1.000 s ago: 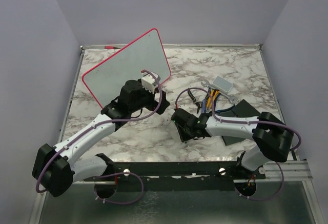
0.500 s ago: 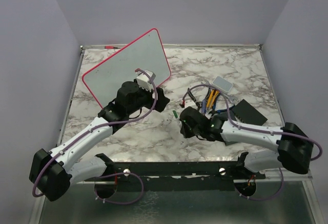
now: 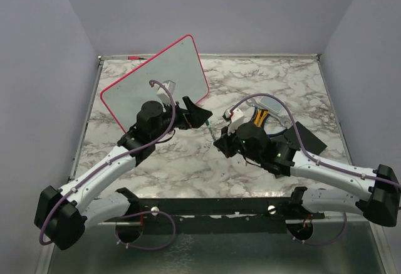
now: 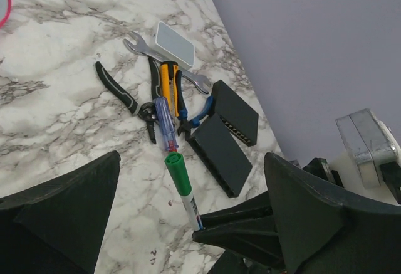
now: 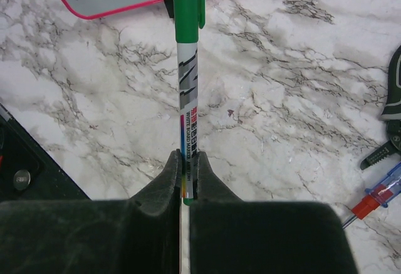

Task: Write a sentence on the whiteboard
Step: Open the whiteboard marker.

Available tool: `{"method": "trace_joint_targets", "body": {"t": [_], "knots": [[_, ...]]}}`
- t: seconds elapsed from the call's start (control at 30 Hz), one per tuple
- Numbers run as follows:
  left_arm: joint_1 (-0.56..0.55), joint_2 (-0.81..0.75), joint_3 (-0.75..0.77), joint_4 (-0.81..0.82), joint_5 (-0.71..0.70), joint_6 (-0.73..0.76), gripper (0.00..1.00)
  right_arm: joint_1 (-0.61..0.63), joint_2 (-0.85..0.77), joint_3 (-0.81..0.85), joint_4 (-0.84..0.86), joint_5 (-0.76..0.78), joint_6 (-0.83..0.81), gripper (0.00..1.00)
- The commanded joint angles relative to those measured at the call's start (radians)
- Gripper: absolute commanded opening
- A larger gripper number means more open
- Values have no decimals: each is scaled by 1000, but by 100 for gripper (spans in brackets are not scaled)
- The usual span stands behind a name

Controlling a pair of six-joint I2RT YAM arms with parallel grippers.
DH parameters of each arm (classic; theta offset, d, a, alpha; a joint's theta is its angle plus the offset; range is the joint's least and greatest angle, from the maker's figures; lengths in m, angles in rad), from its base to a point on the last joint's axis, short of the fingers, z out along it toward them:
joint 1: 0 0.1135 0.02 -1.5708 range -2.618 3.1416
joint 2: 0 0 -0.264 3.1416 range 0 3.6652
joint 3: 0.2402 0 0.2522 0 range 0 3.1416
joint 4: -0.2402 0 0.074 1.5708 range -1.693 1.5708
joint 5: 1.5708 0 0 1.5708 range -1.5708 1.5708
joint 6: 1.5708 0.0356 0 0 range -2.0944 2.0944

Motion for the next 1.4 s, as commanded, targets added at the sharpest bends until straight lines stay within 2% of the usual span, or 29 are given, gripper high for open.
{"method": "trace_joint_targets", "body": {"t": [0.0,0.07,0.17,0.3,0.57,0.77,0.8,0.87,0.93,1.0,1.07,1.13,1.27,1.37], "knots": [[18,-1,-1,-3,75,-85,92,6,-33,32,43,-31,-76,0],[27,4,-9,-8,73,-98,81,6,-36,36,46,-39,-89,0],[36,12,-17,2,71,-120,73,6,-39,41,42,-56,-117,0],[39,26,-22,40,82,-148,56,6,-37,54,26,-68,-150,0],[42,43,-22,49,85,-168,39,6,-20,69,21,-65,-176,0],[43,41,-30,50,74,-191,1,7,-5,75,25,-25,-164,1],[45,41,-31,50,69,-199,0,6,-7,74,28,-2,-153,10],[51,40,-32,58,54,-225,0,6,-20,72,37,39,-114,42],[56,34,-40,91,28,-272,0,6,-46,55,80,69,-81,68],[59,29,-46,169,0,-327,0,5,-79,22,160,68,-55,83],[60,28,-45,229,-32,-375,0,5,-110,-15,259,62,-25,91],[60,25,-48,296,-63,-422,0,3,-137,-44,362,41,-4,95],[60,16,-59,408,-115,-498,0,-17,-169,-86,595,-15,32,98],[60,1,-76,482,-141,-546,0,-78,-178,-102,706,-87,85,99]]}}
